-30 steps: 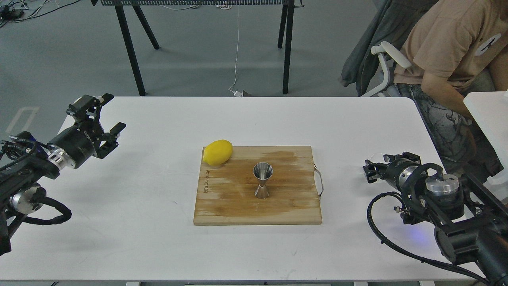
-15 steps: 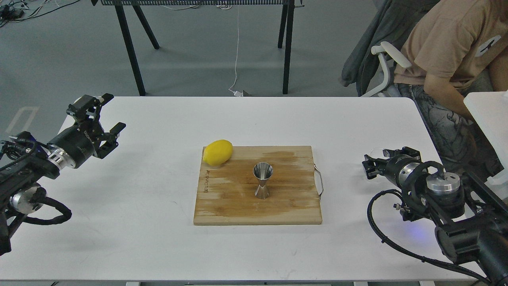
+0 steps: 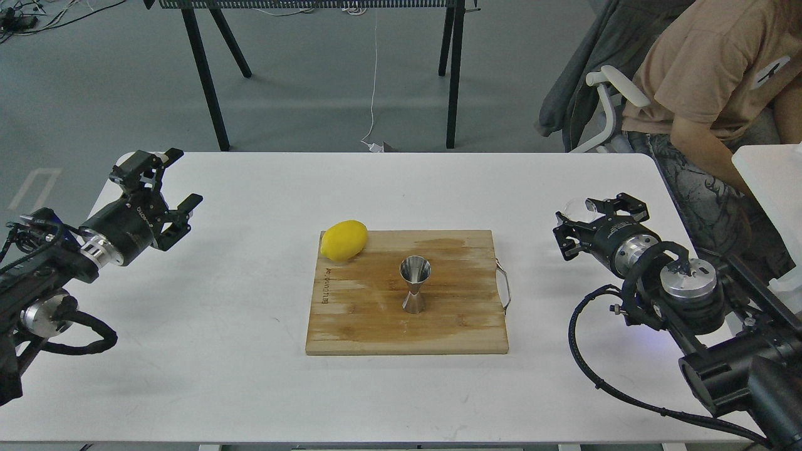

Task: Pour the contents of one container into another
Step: 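Lift the glass cup with the right gripper and move it above the jigger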

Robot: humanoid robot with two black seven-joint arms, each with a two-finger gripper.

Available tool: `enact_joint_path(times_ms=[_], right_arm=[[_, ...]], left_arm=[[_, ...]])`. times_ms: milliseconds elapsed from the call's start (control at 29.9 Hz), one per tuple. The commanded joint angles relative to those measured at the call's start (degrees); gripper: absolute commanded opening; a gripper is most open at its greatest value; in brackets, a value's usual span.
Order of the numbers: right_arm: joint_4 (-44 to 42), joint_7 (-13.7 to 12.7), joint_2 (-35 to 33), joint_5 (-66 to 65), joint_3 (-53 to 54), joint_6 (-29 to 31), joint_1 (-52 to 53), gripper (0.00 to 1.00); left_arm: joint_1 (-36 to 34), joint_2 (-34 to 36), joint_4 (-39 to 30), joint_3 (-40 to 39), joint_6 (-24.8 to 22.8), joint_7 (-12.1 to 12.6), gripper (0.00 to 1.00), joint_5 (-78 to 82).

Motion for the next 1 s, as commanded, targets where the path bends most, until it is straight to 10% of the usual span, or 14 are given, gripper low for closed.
enact_joint_path(times_ms=[0,970], right_arm=[[2.98,0.33,0.0,-1.24,-3.21,2.99,0.27,0.4],[9.23,0.07,0.44,-23.74,-21.14,9.15,8.17,0.39]], left_arm=[[0.0,0.0,0.01,0.0,0.0,0.0,0.95,0.0],[0.0,-0.18,0.1,0.0,0.0,0.0,0.95,0.0]])
